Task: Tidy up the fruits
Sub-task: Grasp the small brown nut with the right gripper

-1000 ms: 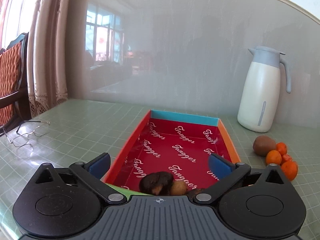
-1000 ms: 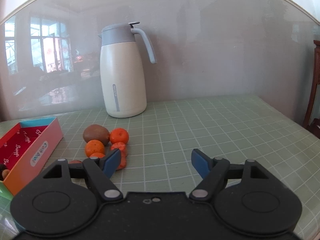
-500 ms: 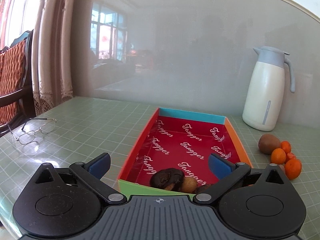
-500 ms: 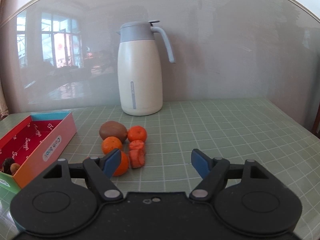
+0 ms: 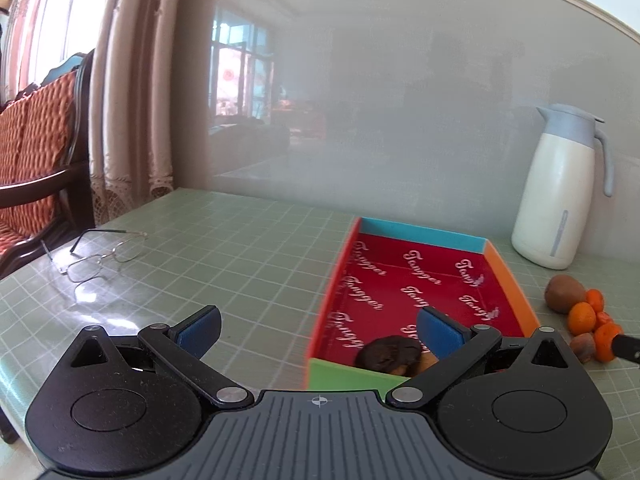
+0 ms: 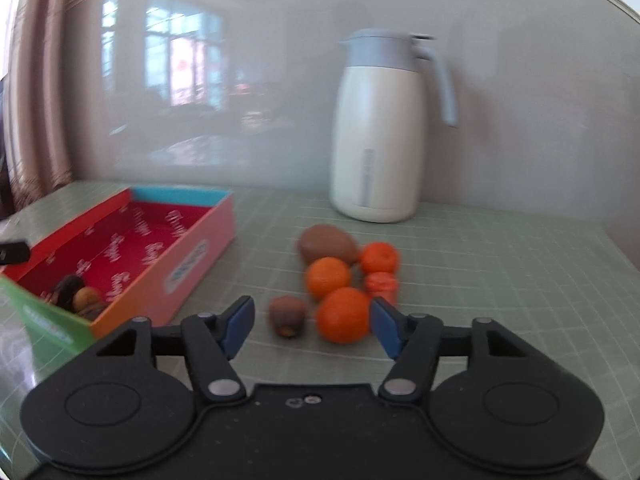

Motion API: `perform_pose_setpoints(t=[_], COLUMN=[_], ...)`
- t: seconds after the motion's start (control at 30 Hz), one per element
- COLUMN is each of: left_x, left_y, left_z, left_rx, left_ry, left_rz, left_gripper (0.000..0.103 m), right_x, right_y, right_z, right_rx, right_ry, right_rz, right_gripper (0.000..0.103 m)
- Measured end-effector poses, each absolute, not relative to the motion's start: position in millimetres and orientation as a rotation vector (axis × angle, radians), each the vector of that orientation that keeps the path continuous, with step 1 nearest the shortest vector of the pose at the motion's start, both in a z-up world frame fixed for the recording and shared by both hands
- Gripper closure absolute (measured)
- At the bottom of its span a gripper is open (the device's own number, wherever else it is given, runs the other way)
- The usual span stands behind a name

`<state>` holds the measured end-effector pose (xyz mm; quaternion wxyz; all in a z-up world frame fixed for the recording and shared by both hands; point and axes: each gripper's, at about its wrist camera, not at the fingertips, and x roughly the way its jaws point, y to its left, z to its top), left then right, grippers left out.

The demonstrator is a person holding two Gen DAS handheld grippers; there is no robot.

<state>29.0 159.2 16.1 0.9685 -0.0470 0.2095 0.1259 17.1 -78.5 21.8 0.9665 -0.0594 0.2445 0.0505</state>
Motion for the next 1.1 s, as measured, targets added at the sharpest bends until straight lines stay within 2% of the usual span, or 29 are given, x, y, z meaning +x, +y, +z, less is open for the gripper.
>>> perform_pose_setpoints(t=[0.1,0.4,0.63,0.77,1.1], left_x=[28,28,30,31,29], left_y=[164,177,183,183,185], left_z=[15,14,13,12,11], left_rx=[-0.097,-0.099,-0.100,-0.094,-0.086], left_ry=[0.427,0.435,0.441,0.444,0.447], left_rz=[0.263,0.284,0.287,0.283,0.286], left_gripper=[0.000,0.000,0.000,0.000,0.000], right_x=[25,48,66,73,63], right_y=[-69,-55,-55,-58,-50], right_z=[18,5,-3,-7,7], right_rx=[-0.127,-0.125,-0.131,-0.123,-0.125], right_ry=[0.526,0.602,0.651,0.676,0.613], right_rz=[0.127,0.089,0.049,0.039,0.073], right_gripper=[0.052,0.064,0.063,0.074,0.074])
